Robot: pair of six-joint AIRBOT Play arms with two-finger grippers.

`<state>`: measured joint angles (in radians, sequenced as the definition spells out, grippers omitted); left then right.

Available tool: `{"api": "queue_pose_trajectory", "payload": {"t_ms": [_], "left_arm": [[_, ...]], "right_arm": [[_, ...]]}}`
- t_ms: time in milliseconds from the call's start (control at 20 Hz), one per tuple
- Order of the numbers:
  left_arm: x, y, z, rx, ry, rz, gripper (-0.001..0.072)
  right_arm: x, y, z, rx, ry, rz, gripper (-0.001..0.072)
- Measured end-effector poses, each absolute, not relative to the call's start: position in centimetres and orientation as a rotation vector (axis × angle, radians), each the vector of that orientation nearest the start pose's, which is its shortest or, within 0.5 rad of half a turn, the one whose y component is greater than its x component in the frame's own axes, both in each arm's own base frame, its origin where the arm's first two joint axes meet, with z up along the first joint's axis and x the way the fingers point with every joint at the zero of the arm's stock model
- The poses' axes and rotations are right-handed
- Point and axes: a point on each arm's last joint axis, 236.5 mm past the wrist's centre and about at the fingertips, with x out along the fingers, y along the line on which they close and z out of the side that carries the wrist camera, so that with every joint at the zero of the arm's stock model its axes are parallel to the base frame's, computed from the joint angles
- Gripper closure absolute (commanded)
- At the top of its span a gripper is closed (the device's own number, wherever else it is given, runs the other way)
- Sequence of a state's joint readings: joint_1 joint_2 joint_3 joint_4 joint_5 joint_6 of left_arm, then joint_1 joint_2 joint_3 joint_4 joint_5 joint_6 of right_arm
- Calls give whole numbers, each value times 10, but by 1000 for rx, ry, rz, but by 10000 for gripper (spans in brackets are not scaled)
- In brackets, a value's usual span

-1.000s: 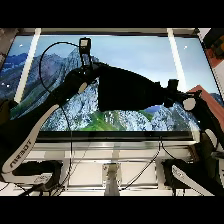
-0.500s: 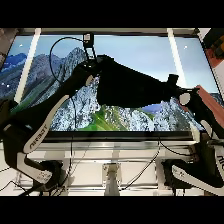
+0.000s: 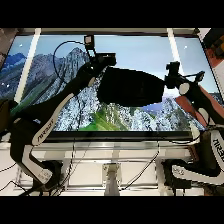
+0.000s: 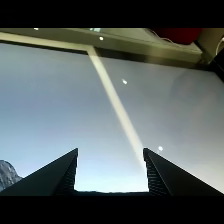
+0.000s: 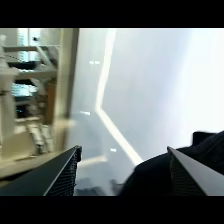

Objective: Fold the clothes and pants, and hang the long-sleeved shirts on hangers.

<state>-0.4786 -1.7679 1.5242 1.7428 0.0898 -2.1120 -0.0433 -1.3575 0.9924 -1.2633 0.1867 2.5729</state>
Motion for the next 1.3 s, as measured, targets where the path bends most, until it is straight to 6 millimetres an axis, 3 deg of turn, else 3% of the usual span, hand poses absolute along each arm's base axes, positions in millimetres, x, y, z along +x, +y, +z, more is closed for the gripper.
{"api": "queue_pose_trajectory", "payload": {"t_ms": [200, 300, 450, 600, 800, 1300], "left_arm": [[585, -257, 164, -331, 263, -363, 238], [575, -235, 189, -280, 271, -328, 238], [547, -215, 216, -180, 320, -300, 238], [515, -212, 221, -98, 405, -311, 238], [486, -220, 213, -33, 502, -340, 238], [459, -224, 192, 27, 627, -355, 238]], "right_arm": [[494, -40, 19, 993, 752, -352, 84], [472, -37, 0, 879, 956, -276, 12], [446, -21, -23, 797, 1217, -103, 11], [435, -8, -36, 731, 1373, 70, 11], [435, -2, -47, 689, 1469, 205, 11], [432, 12, -80, 711, 1577, 361, 12]]}}
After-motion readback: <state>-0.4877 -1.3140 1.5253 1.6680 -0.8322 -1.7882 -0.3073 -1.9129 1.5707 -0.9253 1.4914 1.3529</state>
